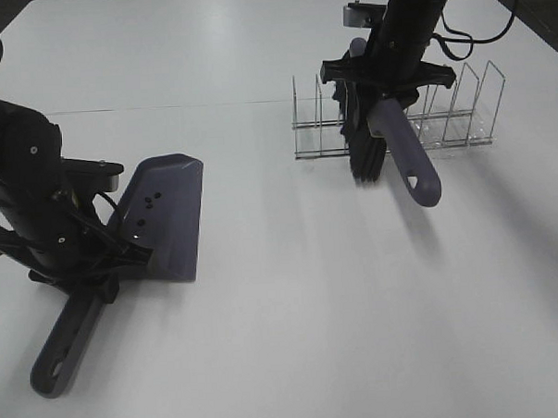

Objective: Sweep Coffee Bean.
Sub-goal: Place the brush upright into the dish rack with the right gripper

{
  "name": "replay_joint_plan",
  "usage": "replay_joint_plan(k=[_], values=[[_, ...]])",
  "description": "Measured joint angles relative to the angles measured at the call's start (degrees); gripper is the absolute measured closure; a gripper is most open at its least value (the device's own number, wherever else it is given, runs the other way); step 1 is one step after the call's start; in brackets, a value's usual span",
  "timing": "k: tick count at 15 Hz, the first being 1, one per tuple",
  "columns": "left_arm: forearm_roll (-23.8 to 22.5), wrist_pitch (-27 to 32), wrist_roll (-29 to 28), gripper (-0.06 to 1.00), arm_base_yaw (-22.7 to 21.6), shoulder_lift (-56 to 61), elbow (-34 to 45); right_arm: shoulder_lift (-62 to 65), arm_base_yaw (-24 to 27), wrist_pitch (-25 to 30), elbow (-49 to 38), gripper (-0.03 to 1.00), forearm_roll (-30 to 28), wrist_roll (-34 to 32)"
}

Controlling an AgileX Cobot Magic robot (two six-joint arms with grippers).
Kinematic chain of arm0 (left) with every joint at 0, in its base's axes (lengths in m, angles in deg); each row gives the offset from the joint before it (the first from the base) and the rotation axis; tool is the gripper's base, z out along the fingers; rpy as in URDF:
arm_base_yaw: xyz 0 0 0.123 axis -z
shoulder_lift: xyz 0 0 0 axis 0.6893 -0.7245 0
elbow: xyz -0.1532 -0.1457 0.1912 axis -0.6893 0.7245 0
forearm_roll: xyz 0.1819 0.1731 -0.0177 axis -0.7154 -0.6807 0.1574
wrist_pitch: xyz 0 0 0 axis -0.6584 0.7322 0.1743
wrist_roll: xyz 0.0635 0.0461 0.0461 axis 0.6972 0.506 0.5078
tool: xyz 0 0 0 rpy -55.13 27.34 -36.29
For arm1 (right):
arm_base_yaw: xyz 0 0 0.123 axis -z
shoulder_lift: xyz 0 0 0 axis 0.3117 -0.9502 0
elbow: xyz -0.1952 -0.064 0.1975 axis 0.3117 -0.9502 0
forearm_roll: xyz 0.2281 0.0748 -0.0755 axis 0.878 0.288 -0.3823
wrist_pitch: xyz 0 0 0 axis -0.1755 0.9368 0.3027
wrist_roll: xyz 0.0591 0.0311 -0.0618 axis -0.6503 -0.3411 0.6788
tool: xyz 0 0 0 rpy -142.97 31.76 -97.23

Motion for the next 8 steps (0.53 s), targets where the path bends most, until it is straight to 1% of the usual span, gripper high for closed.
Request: replay_joint_plan(k=[8], values=[[0.06,0.06,0.00,0.59,0.00,0.00,0.00,-1.49,0.00,0.69,0.23,0.69,-0.17,0.34]])
